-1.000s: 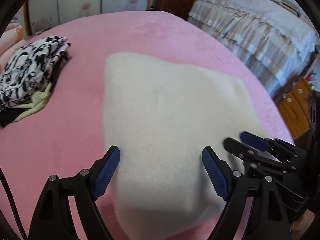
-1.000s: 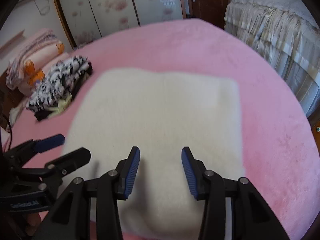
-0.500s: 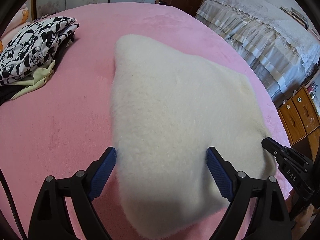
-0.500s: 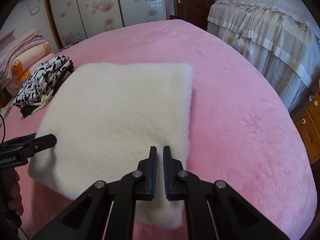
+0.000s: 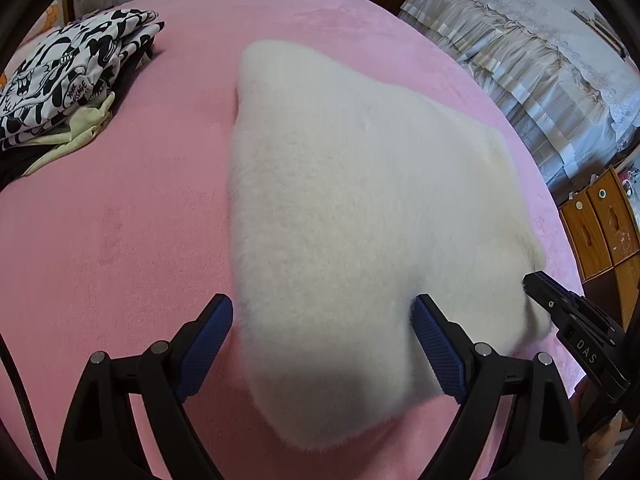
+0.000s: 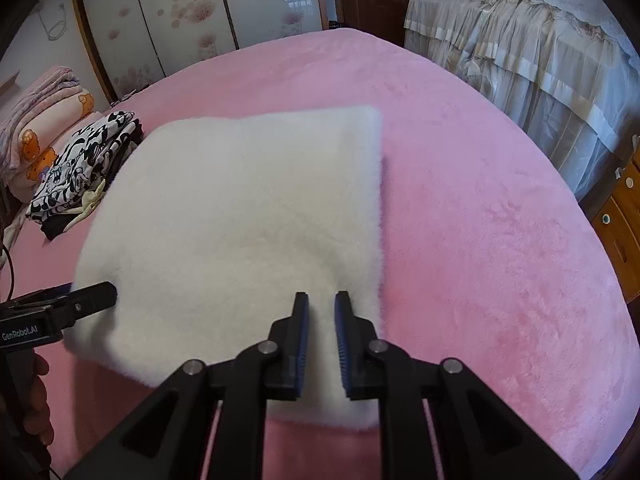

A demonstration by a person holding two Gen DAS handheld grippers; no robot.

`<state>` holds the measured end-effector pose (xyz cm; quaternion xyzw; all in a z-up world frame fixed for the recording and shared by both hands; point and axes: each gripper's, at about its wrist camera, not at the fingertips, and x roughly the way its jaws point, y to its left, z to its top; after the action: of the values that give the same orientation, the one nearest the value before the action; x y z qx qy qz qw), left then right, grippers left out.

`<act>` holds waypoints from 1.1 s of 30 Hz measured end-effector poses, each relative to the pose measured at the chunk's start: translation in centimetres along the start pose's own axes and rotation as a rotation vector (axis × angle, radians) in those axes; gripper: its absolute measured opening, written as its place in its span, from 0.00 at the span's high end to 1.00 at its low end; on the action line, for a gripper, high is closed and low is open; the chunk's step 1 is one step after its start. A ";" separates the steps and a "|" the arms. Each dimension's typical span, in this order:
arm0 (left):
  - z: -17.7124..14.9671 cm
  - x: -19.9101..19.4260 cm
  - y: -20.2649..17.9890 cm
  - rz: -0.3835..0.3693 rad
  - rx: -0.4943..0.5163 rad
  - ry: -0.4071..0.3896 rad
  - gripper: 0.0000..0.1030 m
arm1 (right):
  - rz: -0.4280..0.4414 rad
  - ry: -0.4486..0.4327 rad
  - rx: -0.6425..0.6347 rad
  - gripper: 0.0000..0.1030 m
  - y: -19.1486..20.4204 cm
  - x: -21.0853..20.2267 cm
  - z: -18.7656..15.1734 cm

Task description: Fold large clothes

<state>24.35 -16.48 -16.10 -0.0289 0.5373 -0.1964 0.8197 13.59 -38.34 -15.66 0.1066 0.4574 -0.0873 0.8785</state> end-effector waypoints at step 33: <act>-1.3 -9.6 2.8 -0.069 -0.034 0.093 0.13 | 0.136 0.112 0.083 0.38 -4.5 -8.1 0.5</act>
<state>20.69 -10.33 -8.98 -0.0522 0.5767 -0.2168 0.7859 8.25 -42.40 -9.16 0.1784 0.4935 -0.0401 0.8503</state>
